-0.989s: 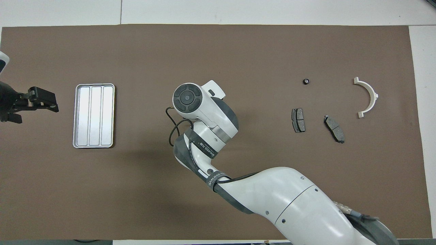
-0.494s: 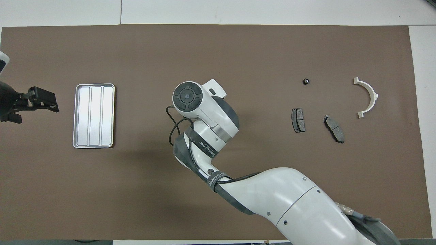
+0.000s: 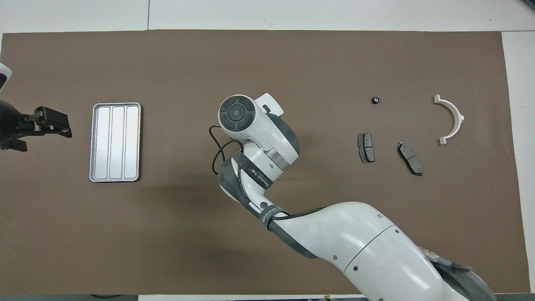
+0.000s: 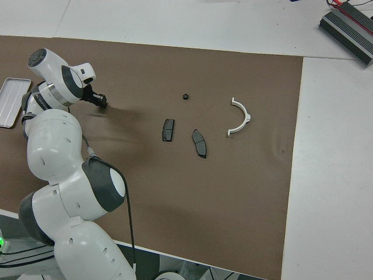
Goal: Place bearing gear from tray to pile
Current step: 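Carry the gear with the right gripper toward the first gear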
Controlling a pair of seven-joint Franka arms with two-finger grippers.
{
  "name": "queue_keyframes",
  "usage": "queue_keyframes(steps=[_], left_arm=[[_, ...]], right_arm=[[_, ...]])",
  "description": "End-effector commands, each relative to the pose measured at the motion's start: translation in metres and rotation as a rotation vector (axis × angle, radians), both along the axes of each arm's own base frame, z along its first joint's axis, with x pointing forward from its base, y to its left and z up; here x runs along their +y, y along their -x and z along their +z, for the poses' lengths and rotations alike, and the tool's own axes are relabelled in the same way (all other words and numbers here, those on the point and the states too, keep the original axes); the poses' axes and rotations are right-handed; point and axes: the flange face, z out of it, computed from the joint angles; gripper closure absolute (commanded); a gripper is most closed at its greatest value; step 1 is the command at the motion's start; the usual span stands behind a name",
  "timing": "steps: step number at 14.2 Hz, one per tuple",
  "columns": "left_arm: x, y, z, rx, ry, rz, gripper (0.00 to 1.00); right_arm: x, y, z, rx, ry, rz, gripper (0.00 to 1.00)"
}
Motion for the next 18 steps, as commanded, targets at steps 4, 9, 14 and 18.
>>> queue_keyframes(steps=[4, 9, 14, 18], left_arm=[[0.002, 0.007, 0.005, -0.024, 0.012, 0.0, 0.0], [0.002, 0.008, 0.005, -0.024, 0.012, 0.001, 0.0], [0.002, 0.008, 0.005, -0.024, 0.012, 0.001, 0.0], [0.002, 0.008, 0.005, -0.022, 0.012, 0.001, 0.0]], right_arm=[[-0.108, -0.042, 0.051, -0.01, 0.02, 0.125, 1.0], [-0.198, -0.059, 0.076, -0.008, 0.03, 0.213, 1.0], [-0.283, -0.062, 0.074, 0.023, 0.048, 0.279, 1.0], [-0.355, -0.053, 0.05, -0.018, 0.035, 0.314, 1.0]])
